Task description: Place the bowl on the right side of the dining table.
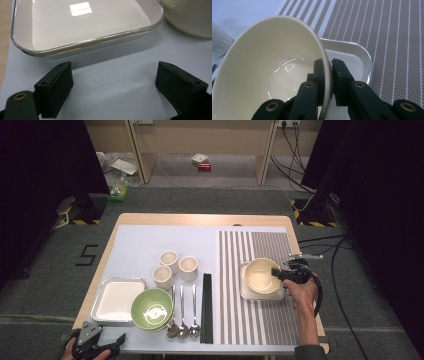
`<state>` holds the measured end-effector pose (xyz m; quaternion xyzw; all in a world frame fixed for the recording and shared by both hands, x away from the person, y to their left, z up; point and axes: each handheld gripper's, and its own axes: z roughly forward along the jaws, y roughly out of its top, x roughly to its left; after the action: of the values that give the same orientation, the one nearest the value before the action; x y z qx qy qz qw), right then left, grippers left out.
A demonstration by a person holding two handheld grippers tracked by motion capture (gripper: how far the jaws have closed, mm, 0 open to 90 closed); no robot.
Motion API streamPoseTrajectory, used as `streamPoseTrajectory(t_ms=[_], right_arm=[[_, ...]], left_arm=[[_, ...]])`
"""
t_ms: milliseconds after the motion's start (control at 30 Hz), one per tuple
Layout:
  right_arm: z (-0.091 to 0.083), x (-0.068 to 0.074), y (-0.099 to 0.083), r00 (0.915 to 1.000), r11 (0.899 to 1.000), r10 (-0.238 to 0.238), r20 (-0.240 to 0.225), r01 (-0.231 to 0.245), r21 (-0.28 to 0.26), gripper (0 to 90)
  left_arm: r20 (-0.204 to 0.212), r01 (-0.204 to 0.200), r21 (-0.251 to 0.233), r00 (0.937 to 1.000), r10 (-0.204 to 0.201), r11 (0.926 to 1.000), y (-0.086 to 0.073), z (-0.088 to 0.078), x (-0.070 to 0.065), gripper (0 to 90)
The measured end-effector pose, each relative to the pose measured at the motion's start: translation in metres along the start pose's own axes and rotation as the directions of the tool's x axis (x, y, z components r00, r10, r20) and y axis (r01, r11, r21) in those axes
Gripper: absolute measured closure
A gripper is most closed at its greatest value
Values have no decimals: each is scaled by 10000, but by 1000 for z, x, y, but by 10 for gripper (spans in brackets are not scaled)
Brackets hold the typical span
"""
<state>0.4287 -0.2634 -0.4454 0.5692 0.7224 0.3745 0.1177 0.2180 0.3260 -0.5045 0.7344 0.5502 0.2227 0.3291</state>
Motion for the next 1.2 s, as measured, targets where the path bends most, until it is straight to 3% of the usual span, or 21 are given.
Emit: streamPoseTrajectory(t_ms=[300,567,1067,1200], right_arm=[[5,-5,0,9984,9988,487,284,-490,98,821],[11,-7,1,9967,9987,393,716,-415,302,836],[12,-4,1,9961,9984,431,769,-457,323,837],[12,-4,0,9972,9992,237,709,-260,316,837]], left_arm=[[-24,-43,30,10000,43,10000,0,0,0,133],[-23,-42,36,10000,42,10000,0,0,0,133],[-28,-43,27,10000,43,10000,0,0,0,133],[-28,-43,27,10000,43,10000,0,0,0,133]])
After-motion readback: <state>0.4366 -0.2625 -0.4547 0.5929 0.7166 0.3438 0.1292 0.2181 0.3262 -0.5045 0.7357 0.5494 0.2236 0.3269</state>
